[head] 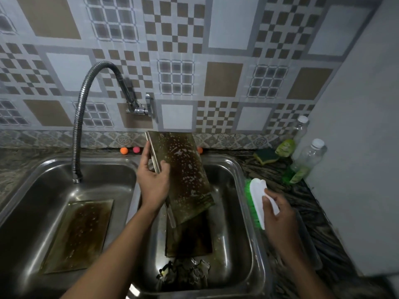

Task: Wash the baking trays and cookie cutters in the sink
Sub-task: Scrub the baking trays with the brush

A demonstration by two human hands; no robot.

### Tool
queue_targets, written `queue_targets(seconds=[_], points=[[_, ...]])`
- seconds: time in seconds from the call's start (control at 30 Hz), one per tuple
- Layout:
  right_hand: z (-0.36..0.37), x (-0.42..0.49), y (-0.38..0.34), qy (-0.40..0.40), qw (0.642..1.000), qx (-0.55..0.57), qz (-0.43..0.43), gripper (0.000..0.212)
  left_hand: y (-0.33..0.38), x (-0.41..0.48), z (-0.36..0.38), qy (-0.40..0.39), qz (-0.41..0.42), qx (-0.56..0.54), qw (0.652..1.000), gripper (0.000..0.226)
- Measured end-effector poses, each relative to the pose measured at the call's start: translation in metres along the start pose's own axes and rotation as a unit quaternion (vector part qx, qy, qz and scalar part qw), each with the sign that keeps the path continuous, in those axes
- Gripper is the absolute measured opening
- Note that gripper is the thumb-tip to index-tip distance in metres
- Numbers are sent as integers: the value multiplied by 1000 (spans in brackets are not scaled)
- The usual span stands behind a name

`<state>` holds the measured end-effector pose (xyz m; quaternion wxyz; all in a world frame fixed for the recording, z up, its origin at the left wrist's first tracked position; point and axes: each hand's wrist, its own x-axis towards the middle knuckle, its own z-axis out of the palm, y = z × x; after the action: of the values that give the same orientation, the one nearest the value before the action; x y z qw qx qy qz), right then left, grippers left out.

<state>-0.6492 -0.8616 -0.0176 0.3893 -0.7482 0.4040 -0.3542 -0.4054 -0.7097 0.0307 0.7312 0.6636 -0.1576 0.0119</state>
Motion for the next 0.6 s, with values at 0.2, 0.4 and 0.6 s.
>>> queue_targets(seconds=[0.2,0.4,0.6], points=[[-60,-23,52,-11,986,-143,88,38,-4,-16,1,-41,-10,10,999,70],[-66,-37,77,-38,982,-151,110,36,-4,-30,-2,-59,-17,16,998,73],[-62,-37,88,-51,981,-146,119,36,0,-36,-7,-63,-18,17,998,74]])
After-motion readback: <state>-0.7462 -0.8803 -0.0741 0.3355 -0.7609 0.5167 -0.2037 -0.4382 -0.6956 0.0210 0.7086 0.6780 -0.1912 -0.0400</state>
